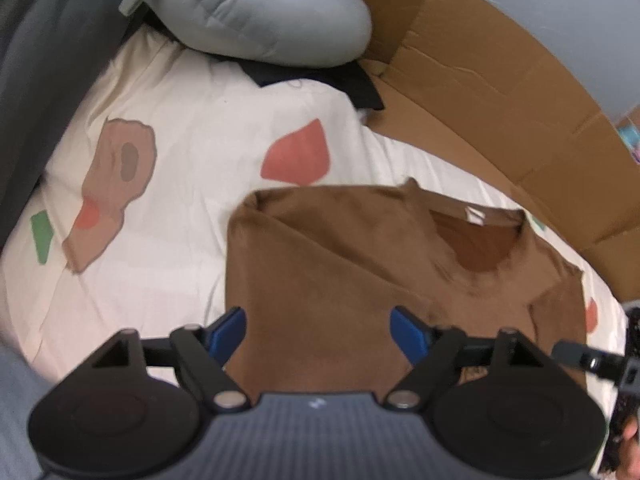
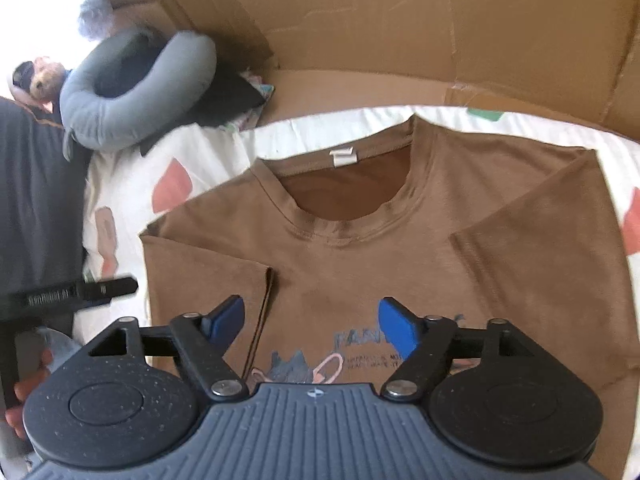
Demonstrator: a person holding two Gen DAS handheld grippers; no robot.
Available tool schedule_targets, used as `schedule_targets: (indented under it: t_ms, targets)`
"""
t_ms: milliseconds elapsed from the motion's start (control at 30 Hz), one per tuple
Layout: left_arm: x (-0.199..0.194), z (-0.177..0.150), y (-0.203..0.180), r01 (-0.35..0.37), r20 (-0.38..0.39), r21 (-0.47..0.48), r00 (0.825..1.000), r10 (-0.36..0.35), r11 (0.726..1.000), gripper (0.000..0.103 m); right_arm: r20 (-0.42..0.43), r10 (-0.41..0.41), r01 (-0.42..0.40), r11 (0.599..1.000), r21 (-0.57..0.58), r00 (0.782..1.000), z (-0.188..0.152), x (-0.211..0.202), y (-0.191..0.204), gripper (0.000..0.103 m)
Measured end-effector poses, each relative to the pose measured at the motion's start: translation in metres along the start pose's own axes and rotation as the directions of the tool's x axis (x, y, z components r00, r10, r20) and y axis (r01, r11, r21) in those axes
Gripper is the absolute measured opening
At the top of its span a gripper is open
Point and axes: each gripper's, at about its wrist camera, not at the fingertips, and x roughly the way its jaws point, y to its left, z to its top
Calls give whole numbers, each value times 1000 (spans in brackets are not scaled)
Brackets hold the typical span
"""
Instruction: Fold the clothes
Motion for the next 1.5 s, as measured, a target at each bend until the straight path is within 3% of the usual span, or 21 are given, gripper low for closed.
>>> schedule_targets:
  t_ms: [300, 500, 767, 900, 1500]
  targets:
    - [-72, -27, -13, 1, -1, -33, 1000, -1, 999, 83, 13, 38, -38, 999, 1, 999, -4, -82, 5, 82]
    - [-130, -36, -21, 5, 21, -67, 1000, -3, 998, 85, 13, 45, -44, 996, -79, 999, -7, -147, 20, 82]
    - [-202, -51, -46, -6, 69, -45, 998, 9, 999, 87, 64, 44, -41, 998, -47, 997, 0, -234, 14, 82]
    - [-230, -62, -58, 7, 74, -48, 997, -3, 999, 87, 67, 88, -86, 995, -44, 994, 2, -273, 15, 82]
    - [-347, -106, -79, 17, 123, -22, 992, -14, 1000, 88, 129, 43, -20, 985, -174, 991, 16, -445, 5, 82]
